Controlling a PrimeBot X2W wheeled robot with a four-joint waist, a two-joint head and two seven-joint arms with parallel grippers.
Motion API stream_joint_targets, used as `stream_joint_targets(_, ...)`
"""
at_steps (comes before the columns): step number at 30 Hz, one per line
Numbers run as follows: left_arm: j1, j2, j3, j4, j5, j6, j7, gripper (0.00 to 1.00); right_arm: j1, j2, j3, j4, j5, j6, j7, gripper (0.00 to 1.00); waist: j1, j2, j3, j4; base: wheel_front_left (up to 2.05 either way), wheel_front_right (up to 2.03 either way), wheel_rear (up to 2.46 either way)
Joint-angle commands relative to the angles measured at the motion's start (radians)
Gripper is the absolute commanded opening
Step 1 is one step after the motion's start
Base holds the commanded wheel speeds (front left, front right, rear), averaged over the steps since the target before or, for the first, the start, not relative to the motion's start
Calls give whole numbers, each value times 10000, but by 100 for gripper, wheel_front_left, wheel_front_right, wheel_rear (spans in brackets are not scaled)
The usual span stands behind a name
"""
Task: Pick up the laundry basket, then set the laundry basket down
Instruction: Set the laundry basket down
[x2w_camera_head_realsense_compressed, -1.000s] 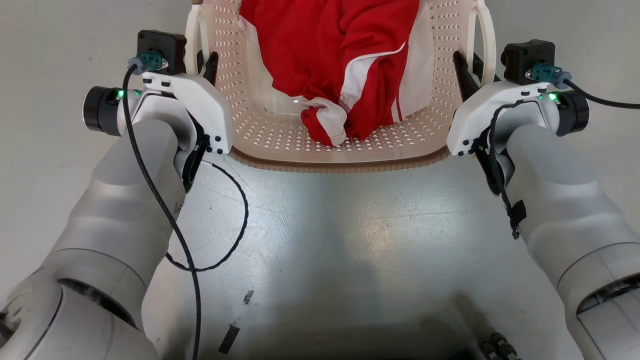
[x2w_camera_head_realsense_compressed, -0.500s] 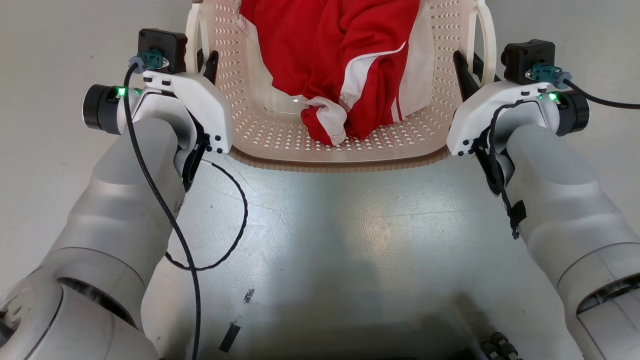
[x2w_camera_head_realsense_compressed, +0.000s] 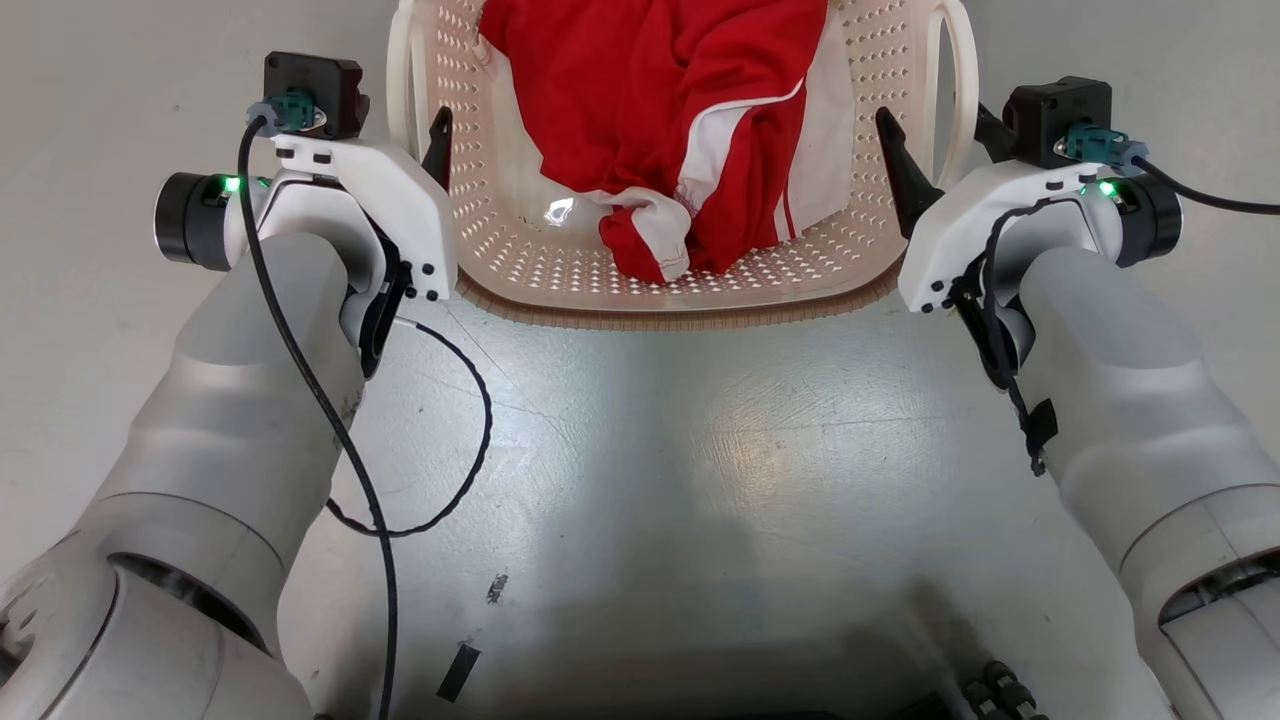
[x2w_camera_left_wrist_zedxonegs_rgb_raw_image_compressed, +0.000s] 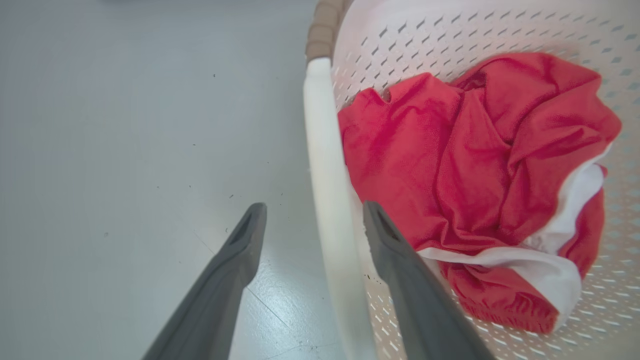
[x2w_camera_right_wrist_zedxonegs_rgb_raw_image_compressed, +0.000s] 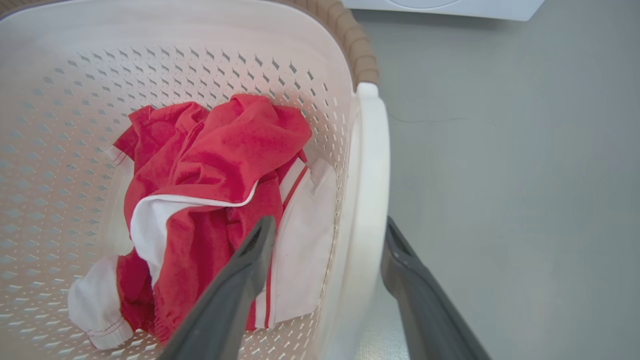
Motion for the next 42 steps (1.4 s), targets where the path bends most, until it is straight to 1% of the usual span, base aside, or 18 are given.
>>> stream_joint_targets(1, -21, 287, 143, -51, -58, 92, -94, 100, 391, 165, 16, -103, -128, 60, -82, 100, -1, 0, -14, 5, 0, 0, 0)
stream_joint_targets(9, 94, 360, 116, -50, -106, 118, -101, 100, 515, 165, -205, -101, -248, 60, -125, 100, -1, 0, -252, -6, 0, 0, 0)
stream_joint_targets(16, 395, 365, 138, -50, -211, 107, -151, 100, 741, 166, -297, -310, -257, 60, -145, 100, -1, 0, -779, -63, 0, 0, 0)
stream_joint_targets(21, 625, 340, 292, -70, -338, 84, -387, 100, 1029, 166, -739, -863, -426, 60, -148, 100, -1, 0, -1291, -86, 0, 0, 0)
stream_joint_targets(26, 1165, 318, 483, -342, -337, -14, -560, 100, 1774, 160, -1602, -1707, -1172, 60, -149, 100, -1, 0, -2155, -79, 0, 0, 0)
stream_joint_targets(31, 1728, 572, 1037, -1190, -139, 152, -571, 100, 2498, 114, -2617, -2518, -2057, 60, -150, 100, -1, 0, -3105, -25, 0, 0, 0)
stream_joint_targets(32, 2035, 681, 1271, -1545, 33, 199, -571, 100, 2799, 119, -3032, -2967, -2417, 60, -150, 100, -1, 0, -3516, -11, 0, 0, 0)
stream_joint_targets(34, 2350, 770, 1490, -1864, 242, 239, -572, 100, 3132, 128, -3405, -3380, -2732, 60, -150, 100, -1, 0, -3929, 7, 0, 0, 0)
stream_joint_targets(39, 3191, 939, 2275, -2620, 658, 364, -573, 100, 3908, 153, -4063, -4181, -3334, 60, -150, 100, -1, 0, -4993, 14, 0, 0, 0)
stream_joint_targets(42, 3757, 1021, 2831, -3147, 948, 444, -573, 100, 4334, 160, -4266, -4453, -3570, 60, -150, 100, -1, 0, -5622, 20, 0, 0, 0)
